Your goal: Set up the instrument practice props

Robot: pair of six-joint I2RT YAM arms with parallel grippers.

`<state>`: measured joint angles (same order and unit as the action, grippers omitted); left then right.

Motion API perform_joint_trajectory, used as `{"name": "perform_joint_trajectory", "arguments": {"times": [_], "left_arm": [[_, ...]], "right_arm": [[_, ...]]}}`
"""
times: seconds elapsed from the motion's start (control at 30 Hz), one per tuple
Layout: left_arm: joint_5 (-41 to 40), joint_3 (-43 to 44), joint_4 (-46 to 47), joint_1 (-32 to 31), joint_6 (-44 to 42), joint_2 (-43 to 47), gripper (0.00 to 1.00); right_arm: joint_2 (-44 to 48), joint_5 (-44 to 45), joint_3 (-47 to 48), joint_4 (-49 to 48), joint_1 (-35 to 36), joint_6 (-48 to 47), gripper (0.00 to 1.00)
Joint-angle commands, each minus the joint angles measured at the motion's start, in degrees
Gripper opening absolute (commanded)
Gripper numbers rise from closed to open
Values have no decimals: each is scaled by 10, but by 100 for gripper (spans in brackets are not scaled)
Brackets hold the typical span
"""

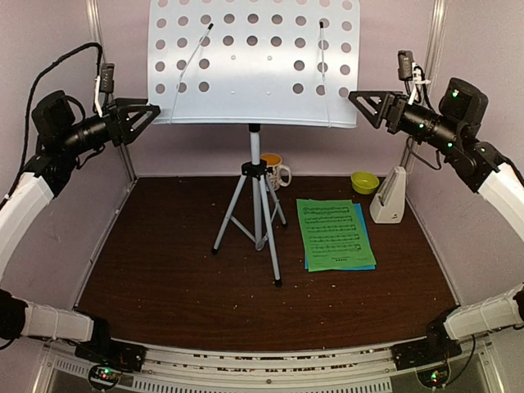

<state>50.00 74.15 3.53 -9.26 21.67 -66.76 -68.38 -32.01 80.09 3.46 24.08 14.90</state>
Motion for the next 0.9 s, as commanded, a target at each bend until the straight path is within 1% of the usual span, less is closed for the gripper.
{"name": "perform_joint_trajectory", "arguments": {"times": [0.0, 0.07, 0.13, 0.27, 0.33, 0.43, 0.5, 0.6, 0.67, 0.77, 0.8, 0.87], "left_arm": [[-8, -18, 18, 31, 34, 34, 88], [-16, -40, 41, 58, 64, 47, 93], [-18, -68, 74, 79, 96, 60, 95], [-46, -106, 72, 101, 117, 78, 98], [-69, -127, 59, 105, 119, 88, 98], [-108, -168, 59, 109, 128, 107, 98], [-130, -196, 65, 110, 134, 120, 98], [-152, -228, 57, 111, 134, 130, 98], [-159, -242, 38, 111, 118, 131, 98], [-171, -283, 52, 104, 122, 144, 98], [-178, -294, 48, 100, 116, 150, 98], [-193, -310, 26, 90, 96, 159, 98]], "right_arm": [[44, 51, 21, 13, -1, -2, 87], [65, 79, 6, 12, -1, -8, 93], [85, 96, -14, 6, -2, -8, 100], [110, 106, -50, 21, -4, -5, 100], [117, 128, -66, 54, -5, 3, 100], [143, 140, -123, 79, -9, -2, 100], [156, 159, -156, 97, -12, 14, 100], [137, 191, -180, 155, -12, 25, 100], [108, 193, -202, 180, -12, 35, 100], [56, 175, -254, 151, -7, 66, 96], [37, 174, -272, 137, 0, 72, 96], [-8, 182, -278, 123, 12, 77, 95]]}}
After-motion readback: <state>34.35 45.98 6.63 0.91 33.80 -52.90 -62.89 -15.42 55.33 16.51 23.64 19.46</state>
